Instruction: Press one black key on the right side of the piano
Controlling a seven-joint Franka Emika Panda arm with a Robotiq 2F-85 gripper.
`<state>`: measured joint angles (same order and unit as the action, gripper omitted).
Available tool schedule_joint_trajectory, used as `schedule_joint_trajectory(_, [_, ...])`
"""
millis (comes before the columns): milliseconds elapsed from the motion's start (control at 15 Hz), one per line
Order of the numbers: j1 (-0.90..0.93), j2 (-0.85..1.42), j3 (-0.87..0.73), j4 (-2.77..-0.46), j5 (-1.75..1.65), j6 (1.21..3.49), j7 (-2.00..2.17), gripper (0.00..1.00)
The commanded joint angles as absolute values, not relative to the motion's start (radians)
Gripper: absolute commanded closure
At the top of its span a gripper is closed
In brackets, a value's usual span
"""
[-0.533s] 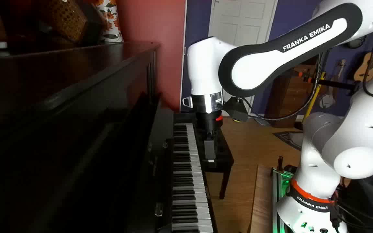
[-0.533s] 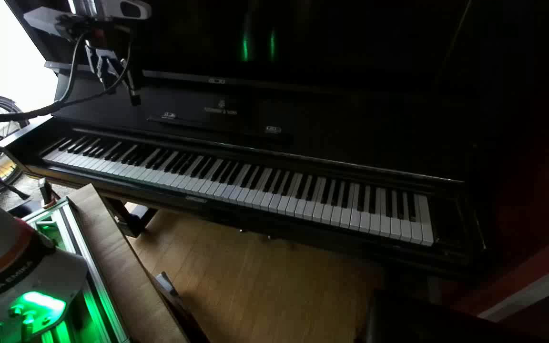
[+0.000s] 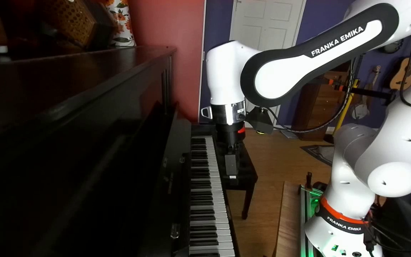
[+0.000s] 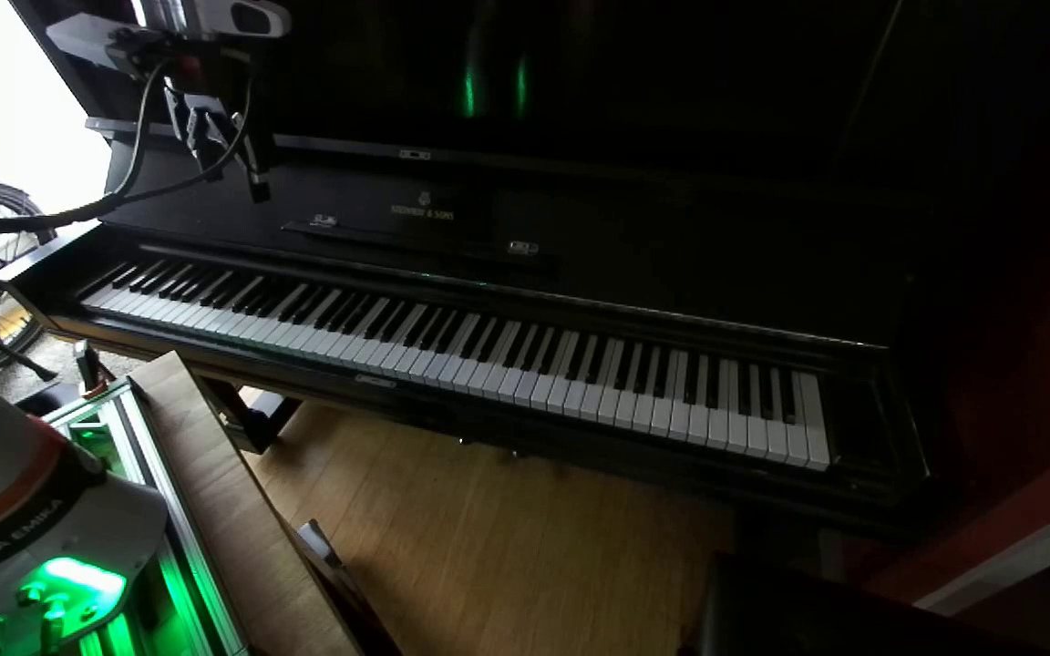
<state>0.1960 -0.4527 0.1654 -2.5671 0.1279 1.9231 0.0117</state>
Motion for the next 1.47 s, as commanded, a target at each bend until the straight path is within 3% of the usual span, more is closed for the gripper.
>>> schedule_joint_trajectory(0, [0.134, -0.383, 0.110, -2.564, 0.089, 1.902, -0.009, 0.00])
schedule_joint_trajectory(333, [0.019, -0.285, -0.019, -2.565, -0.061, 1.973, -0.208, 0.00])
schedule_joint_trajectory(733, [-0.090, -0.155, -0.152, -2.565, -0.134, 2.277, -0.356, 0.00])
schedule_joint_trajectory(800, [-0.071, -0.195, -0.121, -2.569, -0.134, 2.205, -0.322, 0.00])
schedule_joint_trajectory(1400, [-0.096, -0.080, -0.144, -2.545, -0.201, 2.344, -0.408, 0.00])
